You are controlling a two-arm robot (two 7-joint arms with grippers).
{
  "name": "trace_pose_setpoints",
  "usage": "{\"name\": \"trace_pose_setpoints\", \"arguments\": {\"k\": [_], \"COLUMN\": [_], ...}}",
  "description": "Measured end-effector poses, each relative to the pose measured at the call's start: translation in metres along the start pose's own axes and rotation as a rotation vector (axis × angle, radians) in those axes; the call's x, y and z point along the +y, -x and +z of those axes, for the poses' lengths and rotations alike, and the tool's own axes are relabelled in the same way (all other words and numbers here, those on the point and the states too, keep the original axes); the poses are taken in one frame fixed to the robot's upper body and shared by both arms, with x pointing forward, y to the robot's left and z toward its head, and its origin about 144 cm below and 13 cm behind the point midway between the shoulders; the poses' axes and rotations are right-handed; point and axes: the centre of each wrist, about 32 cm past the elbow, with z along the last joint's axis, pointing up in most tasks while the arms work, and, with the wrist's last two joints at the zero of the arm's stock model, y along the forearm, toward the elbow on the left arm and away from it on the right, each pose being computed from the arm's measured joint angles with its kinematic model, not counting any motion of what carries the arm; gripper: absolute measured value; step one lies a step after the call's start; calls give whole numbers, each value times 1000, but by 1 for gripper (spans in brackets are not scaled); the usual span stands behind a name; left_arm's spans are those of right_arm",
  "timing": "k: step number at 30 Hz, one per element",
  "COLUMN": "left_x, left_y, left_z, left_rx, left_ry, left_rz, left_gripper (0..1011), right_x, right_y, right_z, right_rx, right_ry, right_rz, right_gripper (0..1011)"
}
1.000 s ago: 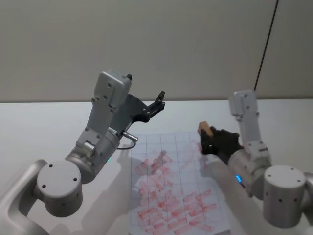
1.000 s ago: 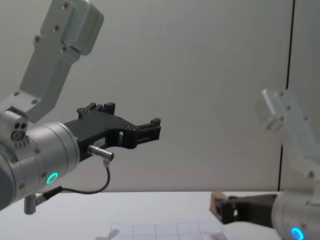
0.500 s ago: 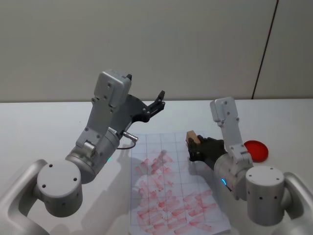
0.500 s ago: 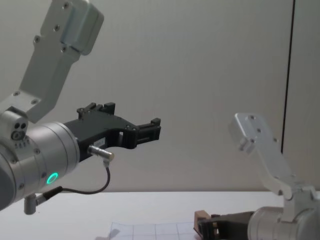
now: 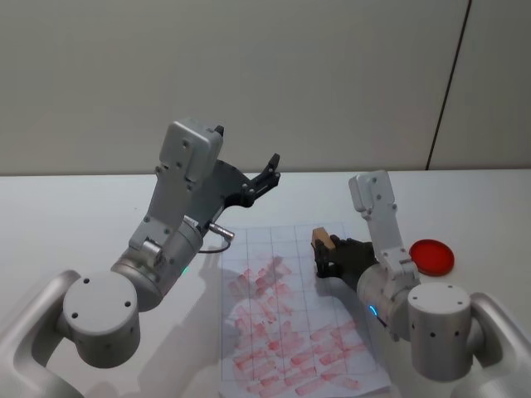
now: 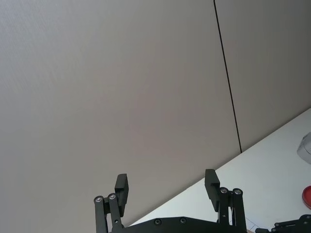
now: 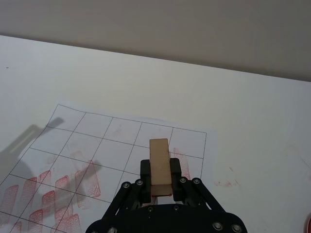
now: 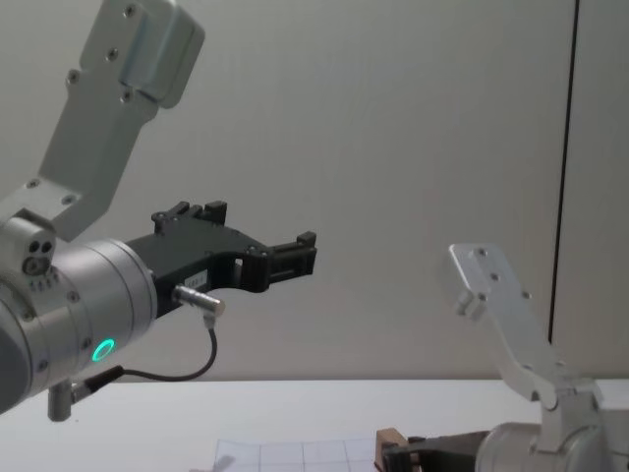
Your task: Use the one hand to pick up the stamp and affix it onto the A4 paper.
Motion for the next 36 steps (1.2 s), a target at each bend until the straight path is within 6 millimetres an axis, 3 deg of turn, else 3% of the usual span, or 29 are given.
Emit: {"name": "trace_pose_setpoints", "arguments": {"k": [21,31,36], "left_x": [0,0,0], "left_y": [0,0,0], "left_z": [0,0,0], "left_rx": [0,0,0], "left_ry": [0,0,0], "left_rz": [0,0,0], "left_gripper": [1001,1001,1001], "right_x": [4,-9,-22], "right_y": [0,-1,-6], "right_z": [-4,7,22], "right_rx": [1,1,5], "right_ry": [14,-53,-133], "right_rz": [5,11,0], "right_gripper": [216,216,216]}}
